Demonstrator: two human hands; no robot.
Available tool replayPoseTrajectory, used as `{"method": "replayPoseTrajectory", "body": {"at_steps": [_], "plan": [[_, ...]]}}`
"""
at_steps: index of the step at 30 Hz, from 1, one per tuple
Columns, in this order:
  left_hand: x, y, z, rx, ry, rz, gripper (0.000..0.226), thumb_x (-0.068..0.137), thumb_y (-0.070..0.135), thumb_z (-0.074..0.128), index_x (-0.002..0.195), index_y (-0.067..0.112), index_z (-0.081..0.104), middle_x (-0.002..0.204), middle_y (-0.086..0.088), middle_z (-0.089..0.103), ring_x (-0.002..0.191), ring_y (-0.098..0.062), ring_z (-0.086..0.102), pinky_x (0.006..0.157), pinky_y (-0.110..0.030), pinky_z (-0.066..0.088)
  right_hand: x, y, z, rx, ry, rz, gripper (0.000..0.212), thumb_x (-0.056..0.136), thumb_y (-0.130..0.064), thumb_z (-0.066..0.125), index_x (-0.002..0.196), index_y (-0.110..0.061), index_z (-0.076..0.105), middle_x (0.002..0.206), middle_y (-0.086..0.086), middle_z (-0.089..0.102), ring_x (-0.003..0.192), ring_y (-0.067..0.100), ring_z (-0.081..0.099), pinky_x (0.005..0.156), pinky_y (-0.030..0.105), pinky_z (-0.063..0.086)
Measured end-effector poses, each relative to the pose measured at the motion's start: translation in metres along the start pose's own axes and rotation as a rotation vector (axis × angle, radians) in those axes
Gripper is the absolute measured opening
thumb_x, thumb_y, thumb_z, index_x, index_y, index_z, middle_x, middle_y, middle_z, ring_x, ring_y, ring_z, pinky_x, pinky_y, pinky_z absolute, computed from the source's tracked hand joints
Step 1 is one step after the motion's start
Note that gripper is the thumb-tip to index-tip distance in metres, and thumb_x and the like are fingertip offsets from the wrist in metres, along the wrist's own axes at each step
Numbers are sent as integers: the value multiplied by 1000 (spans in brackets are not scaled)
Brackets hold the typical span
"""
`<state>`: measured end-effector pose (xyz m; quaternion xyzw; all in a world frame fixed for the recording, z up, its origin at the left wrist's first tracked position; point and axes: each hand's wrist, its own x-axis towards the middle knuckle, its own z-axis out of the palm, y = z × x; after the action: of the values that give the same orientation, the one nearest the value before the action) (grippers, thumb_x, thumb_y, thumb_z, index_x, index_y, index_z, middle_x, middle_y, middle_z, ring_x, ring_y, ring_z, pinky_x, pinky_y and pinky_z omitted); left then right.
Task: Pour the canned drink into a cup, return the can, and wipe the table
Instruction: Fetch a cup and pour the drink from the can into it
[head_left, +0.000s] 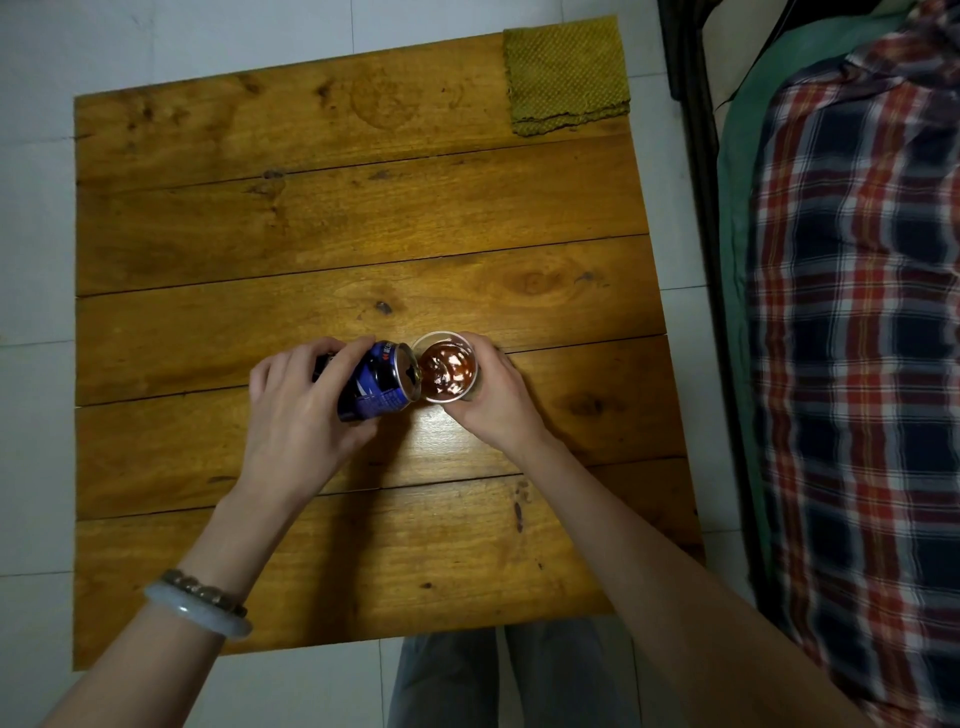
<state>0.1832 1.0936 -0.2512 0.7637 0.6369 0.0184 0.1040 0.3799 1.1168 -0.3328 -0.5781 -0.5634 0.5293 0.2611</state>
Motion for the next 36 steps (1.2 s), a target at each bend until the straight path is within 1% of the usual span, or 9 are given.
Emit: {"method": "replayPoseTrajectory", "body": {"at_steps": [6,14,18,22,24,27,29,34,36], "plan": [[1,1,0,9,1,2,89,56,23,88,135,17,47,118,-15,53,106,-33,47,92,-49,31,1,2,2,0,11,3,61,70,-18,77,123,-24,49,113,-15,53,114,12,50,95,40,46],[1,1,0,14,0,8,90,56,23,88,136,16,46,118,-16,52,107,-33,47,93,-48,30,1,3,2,3,15,-2,61,70,-19,78,123,-24,49,116,-12,56,113,12,50,95,39,46],[1,0,-1,18,-2,11,90,56,24,88,136,17,46,118,-15,52,107,-33,47,93,-48,30,1,2,2,6,12,-5,60,71,-17,77,124,-22,49,113,-16,52,114,11,49,96,37,45],[1,1,-1,23,3,13,90,56,24,88,136,16,47,119,-16,52,108,-33,47,94,-48,29,1,4,3,1,17,-13,61,70,-18,78,124,-23,48,119,-8,56,115,12,50,96,38,45],[1,1,0,24,7,15,90,56,24,88,136,16,47,118,-16,52,107,-33,47,94,-48,29,2,4,3,4,11,-9,62,70,-18,78,124,-23,48,119,-9,56,115,11,49,96,36,45],[1,1,0,18,19,15,90,55,23,88,135,16,47,118,-15,53,106,-33,48,92,-47,29,1,3,2,18,15,-9,60,71,-16,78,124,-22,49,112,-17,51,113,7,48,94,27,43],[1,1,0,18,22,17,90,55,23,88,135,16,47,117,-15,53,105,-34,48,92,-47,29,0,3,2,18,15,-12,60,71,-16,78,124,-21,49,111,-18,49,111,4,47,93,23,41],[0,0,2,18,27,14,91,55,23,88,135,16,47,118,-15,53,106,-33,48,92,-46,28,1,4,3,16,8,-12,62,71,-15,78,126,-20,49,118,-11,53,115,7,48,95,24,41],[0,-1,2,15,23,12,91,55,23,88,136,17,46,118,-14,52,106,-33,47,93,-46,28,1,4,3,17,7,-8,63,71,-15,78,126,-21,48,118,-12,53,115,7,48,95,25,42]]}}
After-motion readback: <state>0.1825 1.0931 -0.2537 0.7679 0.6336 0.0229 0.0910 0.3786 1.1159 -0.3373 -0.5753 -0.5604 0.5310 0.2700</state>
